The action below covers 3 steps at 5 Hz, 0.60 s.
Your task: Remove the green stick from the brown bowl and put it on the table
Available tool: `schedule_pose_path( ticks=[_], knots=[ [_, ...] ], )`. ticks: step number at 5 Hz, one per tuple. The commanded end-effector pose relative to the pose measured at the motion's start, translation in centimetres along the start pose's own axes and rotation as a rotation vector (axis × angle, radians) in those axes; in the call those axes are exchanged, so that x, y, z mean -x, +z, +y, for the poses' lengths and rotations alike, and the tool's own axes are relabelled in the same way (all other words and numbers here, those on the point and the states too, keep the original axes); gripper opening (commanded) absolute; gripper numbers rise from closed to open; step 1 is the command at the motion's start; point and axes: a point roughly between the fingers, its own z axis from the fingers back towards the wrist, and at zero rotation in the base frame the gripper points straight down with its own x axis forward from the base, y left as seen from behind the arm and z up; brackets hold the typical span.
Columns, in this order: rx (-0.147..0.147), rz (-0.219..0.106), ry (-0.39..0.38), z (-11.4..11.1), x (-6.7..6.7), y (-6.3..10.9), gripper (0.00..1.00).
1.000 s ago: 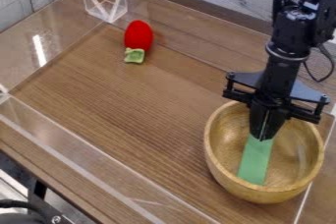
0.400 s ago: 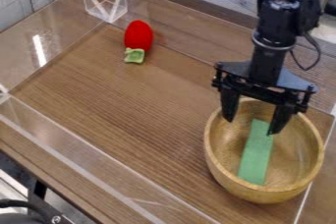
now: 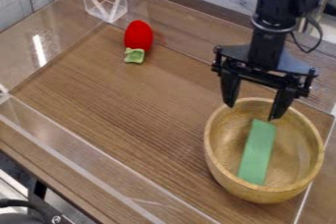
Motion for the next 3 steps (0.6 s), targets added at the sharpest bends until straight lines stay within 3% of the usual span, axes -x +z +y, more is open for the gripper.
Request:
schedule_pose_path(
  ticks=[1,3],
  knots=[
    [0.027,-0.05,-0.019,-1.1,0.5,1.4,1.0],
    [0.015,-0.047,-0.06,0.0,0.1,0.6,1.0]
  ],
)
